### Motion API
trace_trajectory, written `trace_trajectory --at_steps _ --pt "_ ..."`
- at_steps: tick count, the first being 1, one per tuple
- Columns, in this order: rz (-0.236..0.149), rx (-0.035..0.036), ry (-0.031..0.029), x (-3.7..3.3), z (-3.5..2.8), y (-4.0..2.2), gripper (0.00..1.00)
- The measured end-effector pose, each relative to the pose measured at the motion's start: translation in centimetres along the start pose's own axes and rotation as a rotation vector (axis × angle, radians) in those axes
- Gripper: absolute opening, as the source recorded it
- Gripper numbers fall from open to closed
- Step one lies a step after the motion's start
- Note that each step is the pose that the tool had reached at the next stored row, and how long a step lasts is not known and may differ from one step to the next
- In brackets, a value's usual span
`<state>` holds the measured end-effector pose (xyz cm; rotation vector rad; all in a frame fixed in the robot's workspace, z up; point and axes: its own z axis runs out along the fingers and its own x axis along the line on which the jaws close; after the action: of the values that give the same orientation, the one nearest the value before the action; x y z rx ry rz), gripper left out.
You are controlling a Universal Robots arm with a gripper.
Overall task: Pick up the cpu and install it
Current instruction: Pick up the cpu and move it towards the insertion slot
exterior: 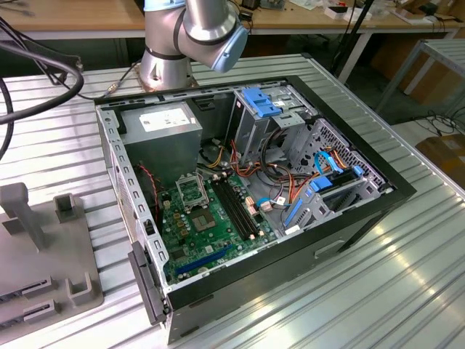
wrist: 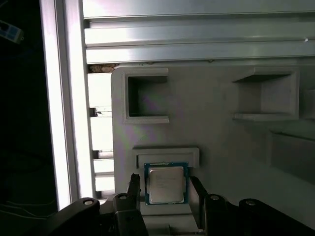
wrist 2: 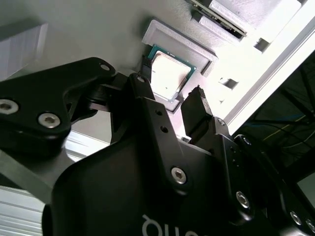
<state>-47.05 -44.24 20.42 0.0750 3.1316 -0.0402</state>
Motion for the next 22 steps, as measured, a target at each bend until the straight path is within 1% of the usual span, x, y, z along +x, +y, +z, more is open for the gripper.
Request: trace_trajectory --at_steps 3,4,12,17,22 --pt "0.001 0.0020 0.0001 -0.01 0.12 -0.01 0.53" --pt "0.001 0.0021 0.0000 -0.01 0.18 0.00 0.59" --pt "0.004 0.0024 0.0002 0.00 0.67 0.04 0.59" --pt "0.004 0.0023 0.0001 0.00 0.84 0.04 0.59" --pt "0.004 0.0023 0.0001 0.00 0.85 0.04 0.59"
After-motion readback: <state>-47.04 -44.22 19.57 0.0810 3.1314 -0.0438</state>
